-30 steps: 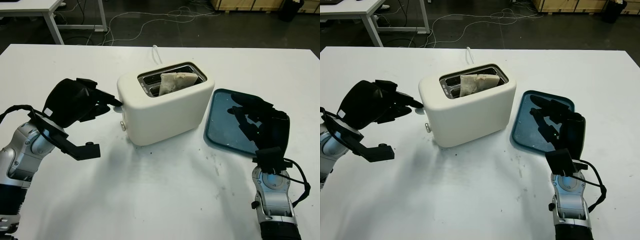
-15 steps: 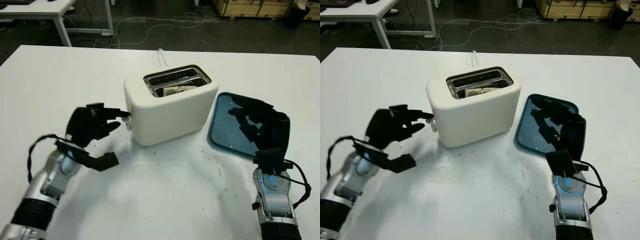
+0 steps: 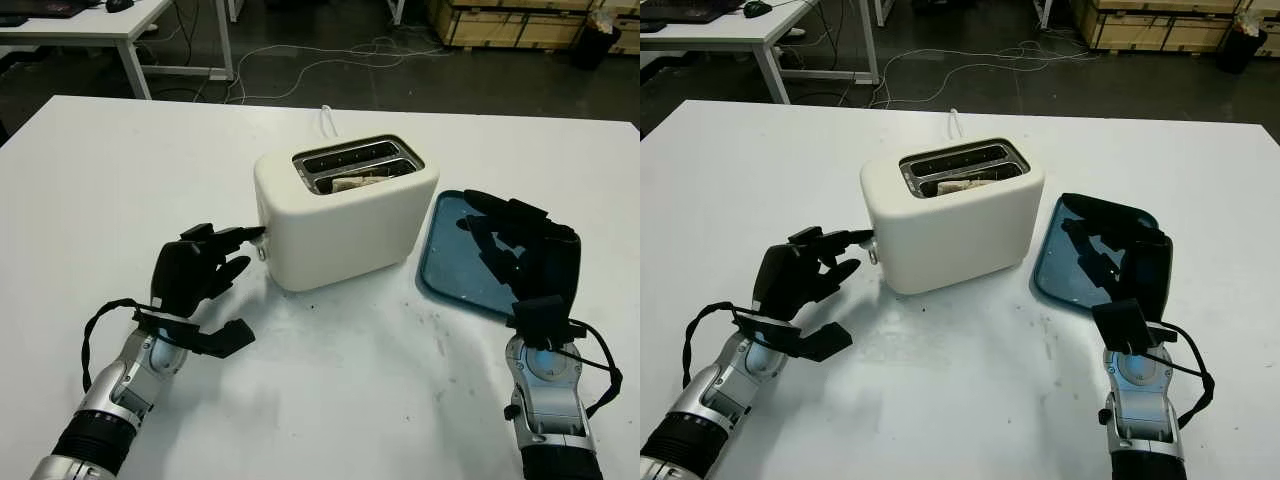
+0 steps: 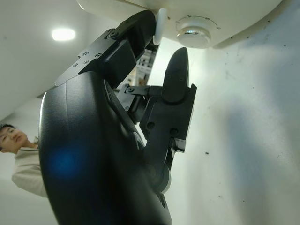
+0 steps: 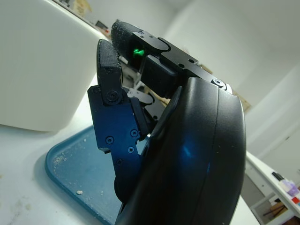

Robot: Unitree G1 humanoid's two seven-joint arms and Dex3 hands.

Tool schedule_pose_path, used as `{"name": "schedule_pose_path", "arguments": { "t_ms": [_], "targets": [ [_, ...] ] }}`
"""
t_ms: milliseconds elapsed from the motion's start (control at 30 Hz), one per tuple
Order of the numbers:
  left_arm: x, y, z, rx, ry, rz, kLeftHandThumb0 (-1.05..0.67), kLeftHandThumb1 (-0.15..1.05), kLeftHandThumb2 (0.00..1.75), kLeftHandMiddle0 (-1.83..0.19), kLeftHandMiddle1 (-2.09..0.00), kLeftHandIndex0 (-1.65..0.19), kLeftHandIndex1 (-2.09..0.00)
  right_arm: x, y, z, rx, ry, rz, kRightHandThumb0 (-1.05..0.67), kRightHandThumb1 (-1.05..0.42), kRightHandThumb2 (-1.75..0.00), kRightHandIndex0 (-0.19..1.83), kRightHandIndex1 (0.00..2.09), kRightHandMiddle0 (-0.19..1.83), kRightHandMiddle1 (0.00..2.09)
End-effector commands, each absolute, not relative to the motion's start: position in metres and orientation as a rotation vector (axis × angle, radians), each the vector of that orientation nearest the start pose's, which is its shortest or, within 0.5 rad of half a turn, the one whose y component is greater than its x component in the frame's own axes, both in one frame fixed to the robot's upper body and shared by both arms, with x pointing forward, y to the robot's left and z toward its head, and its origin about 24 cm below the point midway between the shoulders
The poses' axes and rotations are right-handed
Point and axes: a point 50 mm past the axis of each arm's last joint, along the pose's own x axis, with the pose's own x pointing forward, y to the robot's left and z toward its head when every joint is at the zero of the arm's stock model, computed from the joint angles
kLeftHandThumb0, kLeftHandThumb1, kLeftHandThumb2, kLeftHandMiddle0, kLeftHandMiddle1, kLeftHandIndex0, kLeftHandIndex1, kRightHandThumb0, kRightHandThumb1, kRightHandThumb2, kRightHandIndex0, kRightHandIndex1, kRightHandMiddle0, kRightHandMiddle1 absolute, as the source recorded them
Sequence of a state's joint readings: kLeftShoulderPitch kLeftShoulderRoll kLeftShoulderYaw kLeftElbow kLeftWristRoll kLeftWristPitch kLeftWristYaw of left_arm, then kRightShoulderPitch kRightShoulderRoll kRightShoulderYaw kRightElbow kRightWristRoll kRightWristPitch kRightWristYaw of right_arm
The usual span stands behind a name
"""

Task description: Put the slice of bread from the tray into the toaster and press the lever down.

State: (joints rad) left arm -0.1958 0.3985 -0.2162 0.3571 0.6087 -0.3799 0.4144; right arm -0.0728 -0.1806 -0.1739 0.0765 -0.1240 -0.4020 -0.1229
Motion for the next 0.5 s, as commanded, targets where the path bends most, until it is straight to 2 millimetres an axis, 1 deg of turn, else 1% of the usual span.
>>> {"name": "schedule_pose_path", "arguments": {
  "t_ms": [0,167,200,267,300,333,367,400,433,467],
  "targets": [
    [0.269,0.144,0.019,0.983,-0.267,-0.275,-0.12,0.92,0.31,-0.59,-1.57,-0.93,-0.17,0.255,-0.218,0.090,-0.287,-0.417,-0.233,-0.42,-0.92,-0.16,0.86,0.77,1.10,0.00],
    [0.271,0.147,0.026,0.987,-0.276,-0.268,-0.15,0.92,0.32,-0.62,-1.54,-0.94,-0.20,0.255,-0.217,0.091,-0.282,-0.417,-0.234,-0.41,-0.92,-0.16,0.87,0.78,1.11,0.00],
    [0.271,0.147,0.029,0.996,-0.280,-0.268,-0.19,0.92,0.38,-0.62,-1.45,-0.95,-0.22,0.255,-0.217,0.091,-0.283,-0.416,-0.234,-0.41,-0.92,-0.16,0.87,0.78,1.11,0.00],
    [0.271,0.148,0.034,1.018,-0.294,-0.255,-0.24,0.92,0.43,-0.65,-1.33,-0.97,-0.26,0.255,-0.217,0.091,-0.286,-0.413,-0.235,-0.41,-0.92,-0.16,0.87,0.79,1.11,0.00],
    [0.272,0.149,0.037,1.035,-0.300,-0.254,-0.26,0.92,0.45,-0.69,-1.32,-0.99,-0.36,0.255,-0.217,0.091,-0.286,-0.412,-0.235,-0.42,-0.92,-0.16,0.86,0.78,1.11,0.00],
    [0.273,0.149,0.040,1.052,-0.301,-0.257,-0.28,0.92,0.49,-0.70,-1.42,-0.90,-0.72,0.255,-0.217,0.092,-0.287,-0.413,-0.234,-0.42,-0.92,-0.17,0.86,0.78,1.11,0.00],
    [0.274,0.149,0.043,1.068,-0.296,-0.263,-0.29,0.92,0.51,-0.70,-1.50,-0.78,-1.03,0.255,-0.217,0.092,-0.288,-0.414,-0.234,-0.42,-0.92,-0.17,0.86,0.78,1.11,0.00],
    [0.274,0.149,0.047,1.080,-0.298,-0.269,-0.30,0.92,0.52,-0.70,-1.58,-0.70,-1.26,0.255,-0.217,0.092,-0.293,-0.417,-0.232,-0.42,-0.92,-0.17,0.86,0.79,1.11,0.00],
    [0.275,0.147,0.051,1.102,-0.305,-0.271,-0.30,0.92,0.52,-0.72,-1.68,-0.67,-1.49,0.255,-0.217,0.093,-0.296,-0.419,-0.231,-0.41,-0.92,-0.17,0.86,0.79,1.11,0.00],
    [0.275,0.145,0.055,1.121,-0.314,-0.276,-0.30,0.92,0.51,-0.75,-1.71,-0.66,-1.61,0.255,-0.217,0.093,-0.300,-0.421,-0.231,-0.41,-0.92,-0.17,0.86,0.79,1.11,0.00]
  ]
}}
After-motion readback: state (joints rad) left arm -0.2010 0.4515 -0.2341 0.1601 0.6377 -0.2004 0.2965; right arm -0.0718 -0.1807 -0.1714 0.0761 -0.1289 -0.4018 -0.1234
